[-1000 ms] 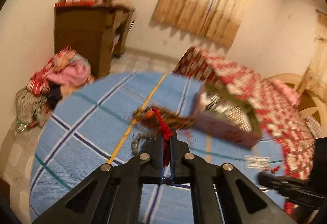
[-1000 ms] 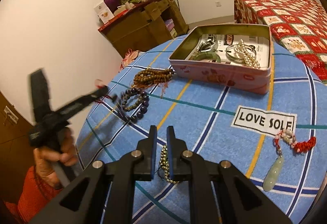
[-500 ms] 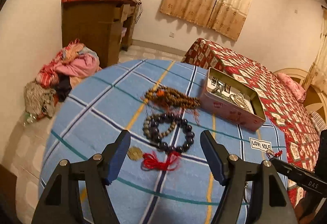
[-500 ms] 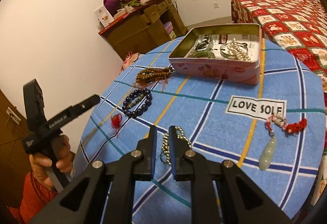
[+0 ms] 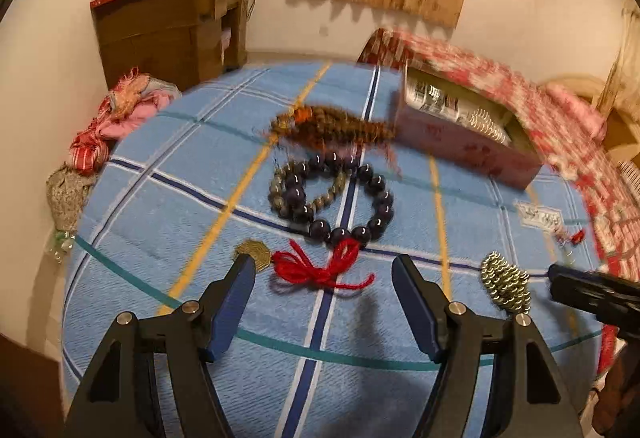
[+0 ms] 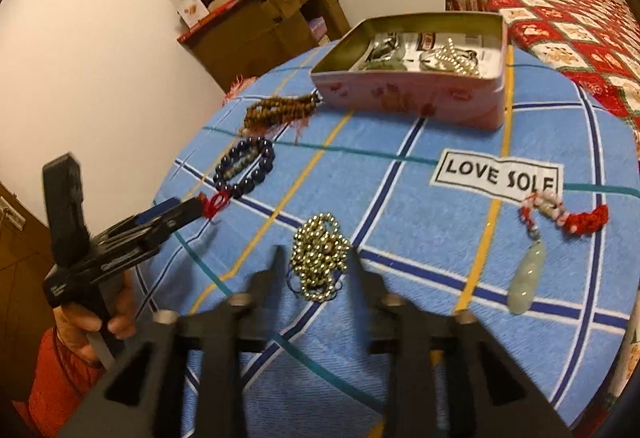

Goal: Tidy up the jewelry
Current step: 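Lower the gold bead strand onto the cloth while the left grasps the red-tasseled bracelet, then grasp the gold bead strand again with the right gripper while the left holds the red-tasseled bracelet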

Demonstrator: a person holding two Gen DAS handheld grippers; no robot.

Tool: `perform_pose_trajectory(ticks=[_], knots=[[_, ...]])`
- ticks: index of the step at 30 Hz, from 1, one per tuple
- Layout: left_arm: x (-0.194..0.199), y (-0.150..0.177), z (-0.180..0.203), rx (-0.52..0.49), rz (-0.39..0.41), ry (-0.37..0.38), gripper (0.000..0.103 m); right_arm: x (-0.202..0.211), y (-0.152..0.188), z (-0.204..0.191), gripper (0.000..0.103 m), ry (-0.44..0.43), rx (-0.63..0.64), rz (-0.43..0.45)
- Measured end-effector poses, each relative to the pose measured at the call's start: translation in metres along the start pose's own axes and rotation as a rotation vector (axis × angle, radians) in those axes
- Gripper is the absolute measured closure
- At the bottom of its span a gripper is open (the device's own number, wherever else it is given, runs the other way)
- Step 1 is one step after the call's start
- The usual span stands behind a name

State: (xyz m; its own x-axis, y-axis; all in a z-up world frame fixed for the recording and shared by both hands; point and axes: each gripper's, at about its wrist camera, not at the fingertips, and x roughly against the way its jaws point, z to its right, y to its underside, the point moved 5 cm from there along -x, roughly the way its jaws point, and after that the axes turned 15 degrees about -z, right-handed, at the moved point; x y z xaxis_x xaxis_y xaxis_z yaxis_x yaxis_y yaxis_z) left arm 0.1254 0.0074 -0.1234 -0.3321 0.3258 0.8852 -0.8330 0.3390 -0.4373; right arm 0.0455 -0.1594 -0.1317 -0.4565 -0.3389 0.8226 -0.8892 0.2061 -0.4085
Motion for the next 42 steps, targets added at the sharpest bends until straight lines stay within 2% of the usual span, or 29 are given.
perform_pose_trajectory(ticks=[1,3,5,7,9,14,17,19,20,21,22,23,26,31,36,42], knots=[[-0.002,-0.001,0.003,-0.01,-0.012,0.022,0.065,0.001,0.0,0.0,0.048,0.009,0.006,0.007],[-0.005,0.0,0.004,-0.017,-0.031,0.035,0.084,0.004,-0.002,-0.002,0.041,0.033,0.018,0.023],[-0.009,0.002,0.0,0.001,-0.052,0.037,0.088,0.004,-0.004,-0.001,0.037,0.041,0.016,0.032],[-0.009,0.004,-0.005,0.028,-0.061,0.044,0.097,0.003,-0.005,0.001,0.037,0.041,0.007,0.032],[-0.004,0.005,-0.012,0.062,-0.036,0.063,0.103,0.001,-0.004,0.003,0.037,0.044,-0.001,0.024],[0.023,0.008,-0.015,0.088,0.061,0.098,0.103,-0.017,-0.005,-0.01,0.037,0.073,0.06,-0.026],[0.049,0.007,-0.012,0.079,0.122,0.11,0.103,-0.04,-0.004,-0.021,0.037,0.15,0.124,-0.101],[0.066,0.006,-0.01,0.069,0.157,0.116,0.103,-0.045,-0.003,-0.027,0.04,0.218,0.161,-0.101],[0.073,0.004,-0.01,0.067,0.174,0.116,0.103,-0.047,-0.003,-0.029,0.046,0.248,0.172,-0.103],[0.078,0.001,-0.011,0.067,0.189,0.119,0.103,-0.047,-0.002,-0.03,0.068,0.285,0.183,-0.105],[0.086,0.0,-0.012,0.066,0.206,0.127,0.103,-0.047,-0.002,-0.03,0.083,0.312,0.187,-0.107],[0.094,-0.001,-0.011,0.066,0.224,0.131,0.103,-0.045,-0.001,-0.028,0.085,0.299,0.174,-0.114],[0.109,-0.004,-0.009,0.061,0.265,0.132,0.103,-0.033,-0.001,-0.013,0.088,0.181,0.067,-0.109],[0.128,-0.009,0.001,0.038,0.319,0.138,0.103,0.021,-0.01,-0.004,0.089,0.031,-0.001,-0.003],[0.14,-0.015,0.015,-0.004,0.349,0.151,0.103,0.076,-0.024,-0.017,0.089,-0.03,0.01,0.134],[0.148,-0.021,0.027,-0.04,0.376,0.175,0.103,0.109,-0.037,-0.021,0.089,-0.055,0.011,0.245]])
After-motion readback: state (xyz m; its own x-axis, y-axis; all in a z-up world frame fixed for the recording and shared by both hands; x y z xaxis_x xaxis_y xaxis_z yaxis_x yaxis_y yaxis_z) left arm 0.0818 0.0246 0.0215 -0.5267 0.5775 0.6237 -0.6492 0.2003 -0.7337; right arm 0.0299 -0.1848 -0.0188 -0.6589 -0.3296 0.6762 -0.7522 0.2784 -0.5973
